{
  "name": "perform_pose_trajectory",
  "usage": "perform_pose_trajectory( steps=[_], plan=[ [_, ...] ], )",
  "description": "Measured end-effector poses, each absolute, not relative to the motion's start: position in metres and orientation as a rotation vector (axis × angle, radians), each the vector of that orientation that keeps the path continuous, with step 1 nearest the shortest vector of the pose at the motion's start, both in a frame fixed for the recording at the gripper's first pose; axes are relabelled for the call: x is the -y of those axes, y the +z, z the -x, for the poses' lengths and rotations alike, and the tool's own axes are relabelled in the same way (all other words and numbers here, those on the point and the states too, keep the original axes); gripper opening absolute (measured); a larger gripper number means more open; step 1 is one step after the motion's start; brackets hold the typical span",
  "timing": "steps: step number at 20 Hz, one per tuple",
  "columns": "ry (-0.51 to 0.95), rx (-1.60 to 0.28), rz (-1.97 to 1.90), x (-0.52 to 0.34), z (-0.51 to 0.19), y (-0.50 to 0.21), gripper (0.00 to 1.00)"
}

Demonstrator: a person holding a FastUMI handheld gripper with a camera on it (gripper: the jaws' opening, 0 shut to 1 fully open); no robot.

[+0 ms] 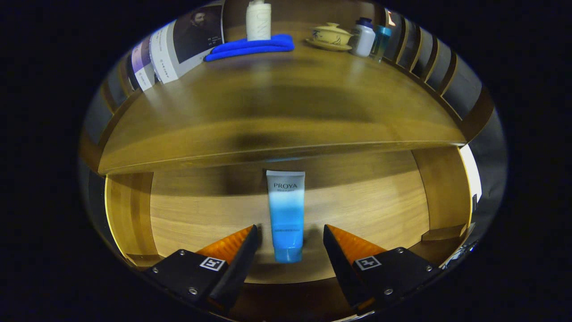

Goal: Pull open the drawer, take out the items inside it, and place them on the countertop above the cabinet.

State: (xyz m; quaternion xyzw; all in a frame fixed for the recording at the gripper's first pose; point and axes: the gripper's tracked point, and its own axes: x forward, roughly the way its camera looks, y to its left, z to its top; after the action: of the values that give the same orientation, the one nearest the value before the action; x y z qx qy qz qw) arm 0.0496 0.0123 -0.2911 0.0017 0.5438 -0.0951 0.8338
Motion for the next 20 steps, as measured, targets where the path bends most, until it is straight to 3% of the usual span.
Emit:
perform_pose_trajectory(
  steps=[3, 8, 14, 20],
  plan=[
    [-0.206, -1.164, -0.028, -0.016, -0.05, -0.296, 0.82],
    [-0.205, -1.153, -0.029, -0.014, -0.052, -0.303, 0.47],
    [-0.213, -1.053, 0.004, -0.012, -0.053, -0.283, 0.33],
    [-0.243, -0.997, 0.104, -0.006, -0.035, -0.245, 0.33]
  ],
)
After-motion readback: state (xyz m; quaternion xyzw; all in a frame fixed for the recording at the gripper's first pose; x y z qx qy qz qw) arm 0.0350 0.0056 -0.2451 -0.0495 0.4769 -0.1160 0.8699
